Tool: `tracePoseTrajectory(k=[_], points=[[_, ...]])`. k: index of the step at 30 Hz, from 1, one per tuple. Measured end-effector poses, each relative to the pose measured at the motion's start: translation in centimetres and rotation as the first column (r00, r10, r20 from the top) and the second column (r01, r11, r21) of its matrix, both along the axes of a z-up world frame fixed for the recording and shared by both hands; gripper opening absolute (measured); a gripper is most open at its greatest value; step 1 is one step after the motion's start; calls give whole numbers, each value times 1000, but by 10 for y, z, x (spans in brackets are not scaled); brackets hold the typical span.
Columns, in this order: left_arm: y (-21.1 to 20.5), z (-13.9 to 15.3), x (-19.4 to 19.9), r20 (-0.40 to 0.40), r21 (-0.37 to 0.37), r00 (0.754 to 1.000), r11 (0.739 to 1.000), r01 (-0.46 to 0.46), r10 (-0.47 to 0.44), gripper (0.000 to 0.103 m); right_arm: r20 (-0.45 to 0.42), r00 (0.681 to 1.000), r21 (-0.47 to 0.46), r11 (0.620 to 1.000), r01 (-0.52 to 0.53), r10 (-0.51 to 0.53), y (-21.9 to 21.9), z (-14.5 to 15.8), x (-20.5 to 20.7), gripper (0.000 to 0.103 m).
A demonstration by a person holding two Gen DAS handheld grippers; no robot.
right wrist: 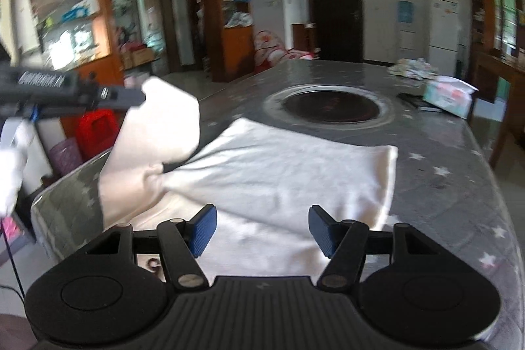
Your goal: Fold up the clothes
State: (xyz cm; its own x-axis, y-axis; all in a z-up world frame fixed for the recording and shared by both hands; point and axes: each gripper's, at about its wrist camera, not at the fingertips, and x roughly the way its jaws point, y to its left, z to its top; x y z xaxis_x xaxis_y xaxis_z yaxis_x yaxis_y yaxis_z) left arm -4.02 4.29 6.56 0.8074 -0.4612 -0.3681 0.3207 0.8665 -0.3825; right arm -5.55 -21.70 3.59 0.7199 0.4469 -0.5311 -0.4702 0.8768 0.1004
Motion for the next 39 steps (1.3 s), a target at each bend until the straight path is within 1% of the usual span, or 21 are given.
tracePoseTrajectory(k=[2,5,8,11,13,16,18,22,24,25,26,27,29,30,31,32,35,37,39], points=[[-22,-7,0,-13,15,997,997,75,-75,3,-6,999,15,999,35,-35,-12,2,0,62],[-47,-21,0,-47,44,988,988,149,-147,3,-26,997,33,997,69,-68,-24,0,0,60],[-63,-36,1,-103,51,968,971,234,-228,5,-42,996,39,995,86,-85,-31,-3,0,59],[-70,-46,-9,-125,87,952,953,290,-278,10,-61,995,52,995,86,-83,-31,-6,2,57],[-68,-48,-15,-111,120,953,948,296,-283,12,-78,994,62,995,78,-73,-29,-9,5,56],[-51,-50,-23,-86,172,969,954,245,-234,18,-113,993,66,997,48,-40,-19,-17,9,53],[-35,-53,-26,-76,208,980,958,198,-186,25,-128,992,55,998,26,-18,-12,-21,8,52],[-1,-59,-35,-78,260,992,959,117,-100,26,-156,988,23,1000,13,-9,1,-32,11,47],[14,-60,-42,-56,309,997,949,60,-45,30,-169,985,5,1000,12,-11,6,-37,13,46],[20,-62,-45,-47,326,999,944,41,-27,33,-175,985,-1,1000,12,-12,6,-39,13,42],[25,-64,-48,-44,338,999,941,24,-10,35,-179,984,-7,1000,8,-9,8,-41,13,35],[30,-67,-48,-45,345,999,939,15,1,37,-184,983,-16,1000,2,-5,10,-42,13,33],[36,-70,-48,-48,347,999,938,3,14,41,-172,985,-41,999,-7,0,13,-42,12,21],[39,-71,-49,-51,346,998,938,-1,20,43,-167,986,-48,999,-9,0,15,-41,11,18],[42,-73,-51,-53,345,998,939,-5,24,45,-161,987,-54,999,-6,-3,16,-39,11,11],[43,-74,-51,-53,348,998,938,-3,23,46,-151,989,-61,998,-3,-6,17,-36,10,7],[42,-78,-54,-45,364,999,931,-2,20,46,-114,993,-80,997,-8,-1,19,-25,8,4],[41,-81,-55,-38,377,999,926,-3,19,45,-78,997,-94,995,-20,12,23,-13,6,3],[38,-83,-53,-31,390,999,921,-5,18,42,-40,999,-108,994,-34,30,27,0,5,3]])
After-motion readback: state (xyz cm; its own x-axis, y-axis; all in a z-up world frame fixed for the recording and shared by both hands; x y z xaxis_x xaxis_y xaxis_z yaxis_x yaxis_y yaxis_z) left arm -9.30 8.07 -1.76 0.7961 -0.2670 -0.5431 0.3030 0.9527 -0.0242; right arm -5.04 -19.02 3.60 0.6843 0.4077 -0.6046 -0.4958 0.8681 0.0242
